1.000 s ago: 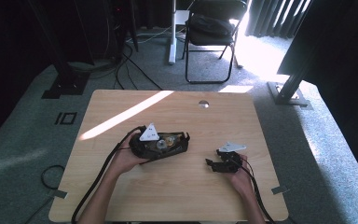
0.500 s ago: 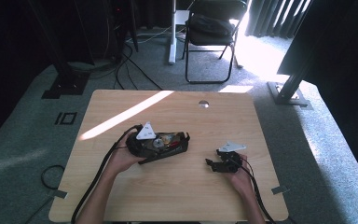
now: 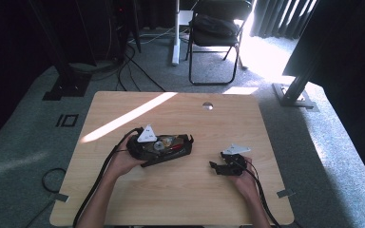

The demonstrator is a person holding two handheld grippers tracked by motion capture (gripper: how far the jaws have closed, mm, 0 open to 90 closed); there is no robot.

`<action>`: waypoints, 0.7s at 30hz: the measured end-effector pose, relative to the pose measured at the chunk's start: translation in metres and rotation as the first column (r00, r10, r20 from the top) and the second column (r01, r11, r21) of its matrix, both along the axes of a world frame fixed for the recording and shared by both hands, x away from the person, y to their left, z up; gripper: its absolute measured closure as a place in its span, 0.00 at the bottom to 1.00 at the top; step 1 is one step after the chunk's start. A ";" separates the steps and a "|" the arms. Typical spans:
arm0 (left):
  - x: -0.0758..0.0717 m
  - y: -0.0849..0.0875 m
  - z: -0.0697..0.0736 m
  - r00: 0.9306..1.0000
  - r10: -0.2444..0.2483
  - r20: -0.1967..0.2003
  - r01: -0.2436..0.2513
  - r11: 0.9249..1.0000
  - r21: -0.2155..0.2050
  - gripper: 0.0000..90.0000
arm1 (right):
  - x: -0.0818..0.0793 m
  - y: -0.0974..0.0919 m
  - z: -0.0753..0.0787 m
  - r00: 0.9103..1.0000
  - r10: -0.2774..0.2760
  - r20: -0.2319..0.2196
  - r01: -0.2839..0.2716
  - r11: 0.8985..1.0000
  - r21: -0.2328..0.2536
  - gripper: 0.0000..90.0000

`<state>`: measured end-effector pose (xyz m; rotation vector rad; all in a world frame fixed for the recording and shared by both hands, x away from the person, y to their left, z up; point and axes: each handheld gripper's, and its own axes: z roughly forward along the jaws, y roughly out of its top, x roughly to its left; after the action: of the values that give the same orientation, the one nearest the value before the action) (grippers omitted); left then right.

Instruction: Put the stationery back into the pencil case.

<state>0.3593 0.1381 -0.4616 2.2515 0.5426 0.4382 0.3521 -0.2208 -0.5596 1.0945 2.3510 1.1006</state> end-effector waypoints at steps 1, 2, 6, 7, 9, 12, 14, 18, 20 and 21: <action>0.000 0.000 0.000 1.000 0.000 0.000 0.000 1.000 0.002 0.46 | 0.000 0.000 0.000 1.000 0.000 0.000 0.000 1.000 -0.001 0.34; 0.000 0.000 0.000 1.000 0.000 -0.002 0.000 1.000 0.004 0.46 | 0.000 0.000 0.000 1.000 0.000 0.000 0.000 1.000 -0.001 0.34; 0.001 0.002 -0.003 1.000 0.006 -0.004 -0.006 1.000 0.011 0.46 | 0.000 0.000 0.000 1.000 0.000 0.000 0.000 1.000 -0.002 0.34; 0.001 0.003 -0.003 1.000 0.009 -0.006 -0.009 1.000 0.010 0.46 | 0.000 0.000 0.000 1.000 0.000 0.000 0.000 1.000 -0.002 0.34; 0.002 0.005 -0.005 1.000 0.012 -0.009 -0.012 1.000 0.018 0.46 | 0.000 0.000 0.000 1.000 0.000 0.002 0.000 1.000 -0.003 0.34; 0.002 0.007 -0.007 1.000 0.020 -0.017 -0.020 1.000 0.022 0.46 | 0.000 0.000 0.000 1.000 0.000 0.002 0.000 1.000 -0.003 0.34; 0.003 0.008 -0.008 1.000 0.022 -0.020 -0.021 1.000 0.023 0.46 | 0.000 0.000 0.000 1.000 0.000 0.002 0.000 1.000 -0.004 0.34; 0.004 0.012 -0.010 0.999 0.030 -0.031 -0.029 0.999 0.031 0.46 | 0.000 0.001 0.000 1.000 0.000 0.003 0.000 1.000 -0.007 0.34; 0.004 0.014 -0.010 0.999 0.035 -0.038 -0.034 0.999 0.032 0.46 | 0.000 0.001 0.000 1.000 0.000 0.003 0.000 1.000 -0.007 0.34; 0.005 0.015 -0.011 0.998 0.037 -0.043 -0.036 0.999 0.029 0.46 | 0.000 0.001 0.000 1.000 0.000 0.003 0.000 1.000 -0.008 0.34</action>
<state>0.3641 0.1531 -0.4725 2.2858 0.6048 0.4181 0.3517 -0.2202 -0.5596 1.0891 2.3510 1.0916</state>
